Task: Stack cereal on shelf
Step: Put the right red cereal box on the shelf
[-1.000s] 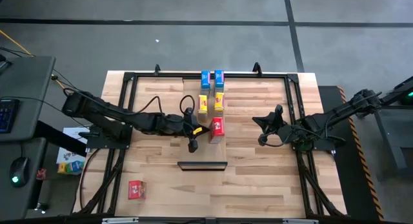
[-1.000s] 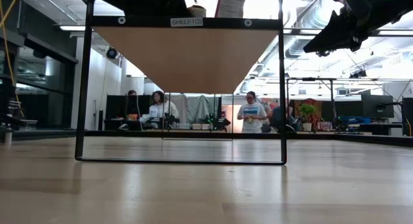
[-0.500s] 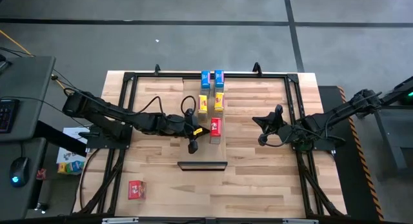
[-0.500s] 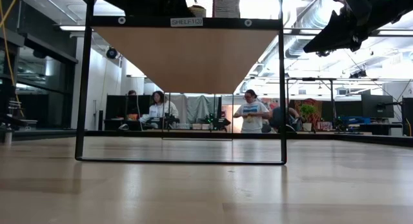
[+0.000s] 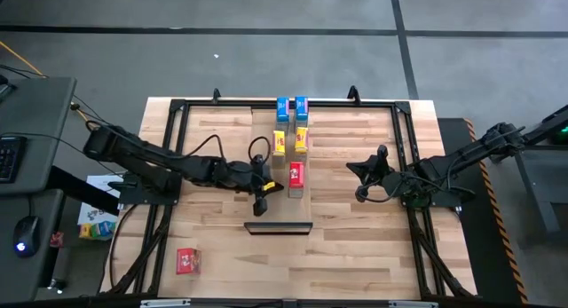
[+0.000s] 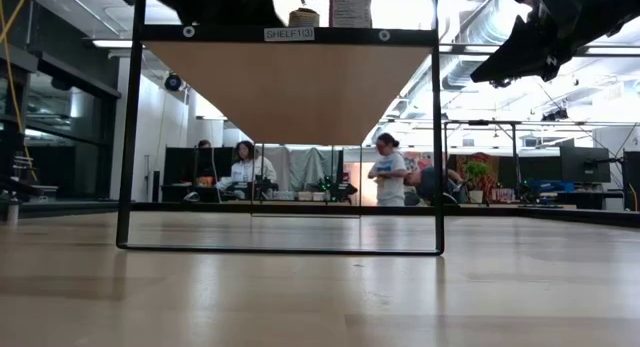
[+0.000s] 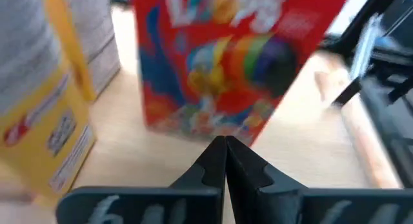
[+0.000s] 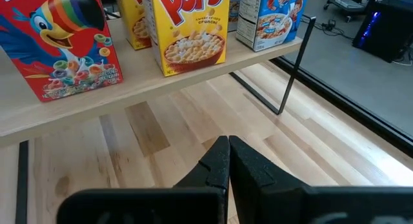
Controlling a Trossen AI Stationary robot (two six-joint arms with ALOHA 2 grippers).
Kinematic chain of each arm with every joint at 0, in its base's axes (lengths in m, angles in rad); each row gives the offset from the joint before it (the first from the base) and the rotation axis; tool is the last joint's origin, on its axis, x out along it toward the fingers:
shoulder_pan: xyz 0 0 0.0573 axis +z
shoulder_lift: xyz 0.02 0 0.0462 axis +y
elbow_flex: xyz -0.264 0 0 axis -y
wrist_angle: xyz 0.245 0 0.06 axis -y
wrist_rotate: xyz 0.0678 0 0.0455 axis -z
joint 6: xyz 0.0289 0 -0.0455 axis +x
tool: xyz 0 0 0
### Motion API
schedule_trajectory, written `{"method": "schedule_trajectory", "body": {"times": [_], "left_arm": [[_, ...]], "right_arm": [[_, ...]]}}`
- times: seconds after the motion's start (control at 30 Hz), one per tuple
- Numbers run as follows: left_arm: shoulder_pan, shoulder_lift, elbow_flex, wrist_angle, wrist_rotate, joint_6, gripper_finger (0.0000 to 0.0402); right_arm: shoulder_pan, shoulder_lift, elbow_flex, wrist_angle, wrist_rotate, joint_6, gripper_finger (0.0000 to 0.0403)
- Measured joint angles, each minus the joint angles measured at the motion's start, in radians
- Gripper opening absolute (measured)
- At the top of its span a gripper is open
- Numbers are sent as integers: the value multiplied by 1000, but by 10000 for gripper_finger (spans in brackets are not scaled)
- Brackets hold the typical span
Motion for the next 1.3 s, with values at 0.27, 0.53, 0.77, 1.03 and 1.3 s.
{"method": "schedule_trajectory", "body": {"times": [0.27, 0.53, 0.77, 1.03, 1.3], "left_arm": [[-25, -12, 0, -7, 26, -7, 0], [-15, -12, 0, 37, 23, 10, 0], [-15, -11, 17, 34, 26, 22, 0], [10, -11, 39, 33, 27, 39, 0], [20, -4, 40, 64, 69, 47, 0]], "right_arm": [[0, 0, 0, 3, 0, 0, 0], [0, 0, 0, 4, 0, 0, 0], [0, 0, 0, 4, 1, -7, 0], [0, 0, 0, 4, 1, -7, 0], [0, 0, 0, 4, 1, -7, 0]]}}
